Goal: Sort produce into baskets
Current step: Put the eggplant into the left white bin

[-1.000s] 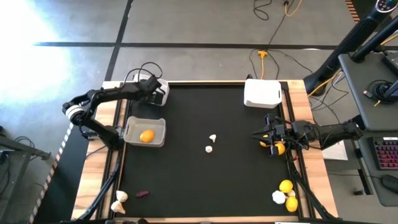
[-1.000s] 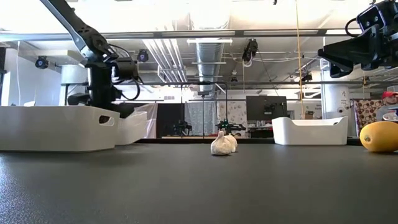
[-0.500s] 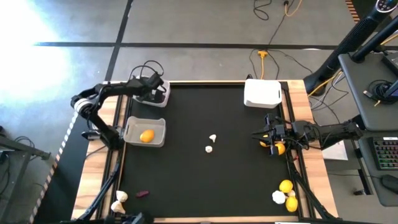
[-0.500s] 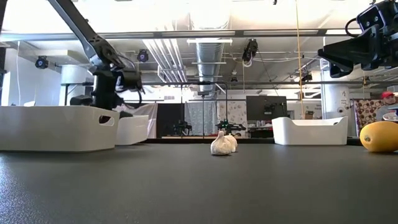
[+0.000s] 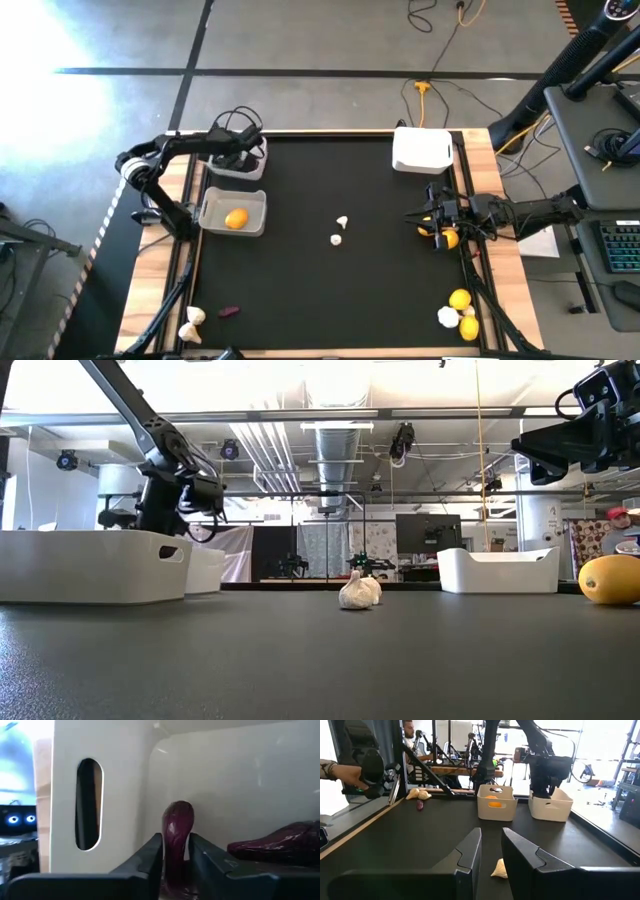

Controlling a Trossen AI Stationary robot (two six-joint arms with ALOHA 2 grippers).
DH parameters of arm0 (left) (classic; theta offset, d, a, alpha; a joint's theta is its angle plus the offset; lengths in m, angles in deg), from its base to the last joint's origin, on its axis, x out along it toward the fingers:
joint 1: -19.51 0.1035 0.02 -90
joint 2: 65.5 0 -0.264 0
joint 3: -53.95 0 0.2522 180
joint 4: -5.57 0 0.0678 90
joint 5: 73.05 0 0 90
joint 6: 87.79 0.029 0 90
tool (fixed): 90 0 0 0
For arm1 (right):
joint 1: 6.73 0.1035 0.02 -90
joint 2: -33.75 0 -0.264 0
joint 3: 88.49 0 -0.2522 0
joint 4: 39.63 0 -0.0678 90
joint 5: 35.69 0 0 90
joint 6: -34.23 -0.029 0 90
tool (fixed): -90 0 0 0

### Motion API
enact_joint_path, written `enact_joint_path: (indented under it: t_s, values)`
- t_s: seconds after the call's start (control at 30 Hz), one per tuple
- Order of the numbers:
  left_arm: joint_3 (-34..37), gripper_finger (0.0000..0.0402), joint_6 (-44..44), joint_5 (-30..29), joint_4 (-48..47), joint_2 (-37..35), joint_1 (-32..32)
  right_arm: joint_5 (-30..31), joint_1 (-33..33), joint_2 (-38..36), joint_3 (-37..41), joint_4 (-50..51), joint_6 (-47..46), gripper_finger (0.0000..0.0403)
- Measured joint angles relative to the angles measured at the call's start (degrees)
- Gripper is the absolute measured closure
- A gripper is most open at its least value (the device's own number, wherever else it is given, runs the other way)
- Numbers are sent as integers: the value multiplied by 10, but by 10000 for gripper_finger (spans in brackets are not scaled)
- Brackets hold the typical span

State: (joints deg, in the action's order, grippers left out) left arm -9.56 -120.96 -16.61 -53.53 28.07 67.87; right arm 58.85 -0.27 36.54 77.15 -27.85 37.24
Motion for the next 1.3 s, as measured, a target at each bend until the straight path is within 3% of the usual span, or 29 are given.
enact_joint_path:
  t_s: [0.2,0.4,0.6,0.8,1.03,1.1,1.17,1.23,1.3]
  values:
    - [1,268,-12,0,-60,-8,-4,0,0,0,0,0,0,335]
    - [-1,231,-14,-13,-61,-26,-25,0,0,0,0,0,0,335]
    - [-35,214,-15,-15,-66,-51,-89,0,0,0,0,0,0,335]
    - [-90,212,-35,-15,-67,-81,-230,0,0,0,0,0,0,335]
    - [-157,212,-36,-12,-67,-84,-447,0,0,0,0,0,0,335]
    - [-164,212,-22,21,-73,-84,-516,0,0,0,0,0,0,335]
    - [-163,212,-35,92,-83,-84,-587,0,0,0,0,0,0,335]
    - [-157,212,-99,166,-80,-84,-659,0,0,0,0,0,0,335]
    - [-150,212,-194,198,-70,-84,-736,0,0,0,0,0,0,335]
